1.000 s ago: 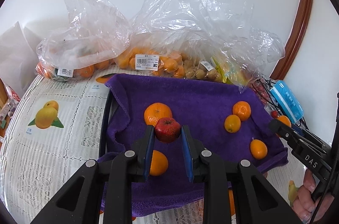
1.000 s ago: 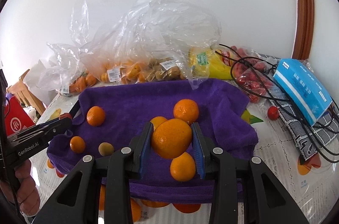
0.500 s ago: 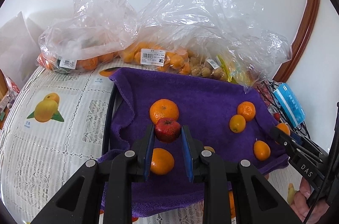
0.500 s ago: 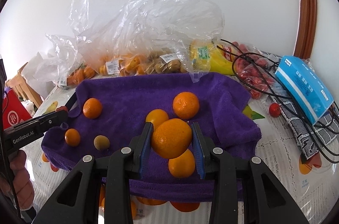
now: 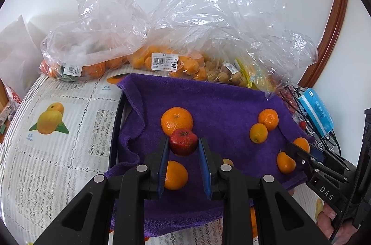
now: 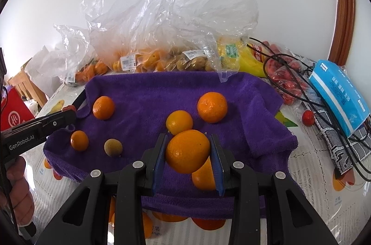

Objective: Organize fruits
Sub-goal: 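Lower the red apple onto the towel while the right tool lowers its orange there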

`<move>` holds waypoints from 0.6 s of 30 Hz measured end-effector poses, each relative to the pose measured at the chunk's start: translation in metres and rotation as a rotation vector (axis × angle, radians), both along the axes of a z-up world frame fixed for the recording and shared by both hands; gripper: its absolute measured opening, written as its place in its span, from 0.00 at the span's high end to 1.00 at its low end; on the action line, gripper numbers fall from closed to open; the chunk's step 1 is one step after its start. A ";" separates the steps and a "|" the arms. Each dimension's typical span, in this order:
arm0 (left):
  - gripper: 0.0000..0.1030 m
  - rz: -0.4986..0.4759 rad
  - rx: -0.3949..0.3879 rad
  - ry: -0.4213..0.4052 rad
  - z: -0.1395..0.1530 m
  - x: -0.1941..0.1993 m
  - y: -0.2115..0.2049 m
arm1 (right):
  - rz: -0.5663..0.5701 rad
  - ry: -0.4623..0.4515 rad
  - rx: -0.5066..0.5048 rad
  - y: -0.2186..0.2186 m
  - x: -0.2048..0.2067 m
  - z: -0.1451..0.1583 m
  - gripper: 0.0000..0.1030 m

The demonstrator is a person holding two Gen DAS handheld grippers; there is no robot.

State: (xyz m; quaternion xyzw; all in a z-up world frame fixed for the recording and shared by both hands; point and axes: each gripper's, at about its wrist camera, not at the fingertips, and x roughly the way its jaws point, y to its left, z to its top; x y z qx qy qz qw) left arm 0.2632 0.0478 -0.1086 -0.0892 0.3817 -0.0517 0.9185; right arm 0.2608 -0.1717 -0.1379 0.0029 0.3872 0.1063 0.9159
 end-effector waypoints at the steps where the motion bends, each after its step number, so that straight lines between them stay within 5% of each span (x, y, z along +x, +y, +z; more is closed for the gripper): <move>1: 0.77 0.000 0.002 -0.002 0.001 0.000 0.000 | 0.001 -0.001 0.000 0.000 0.000 0.000 0.65; 18: 0.77 -0.013 -0.010 -0.004 0.003 -0.003 -0.001 | 0.021 0.049 -0.046 0.007 0.005 -0.013 0.65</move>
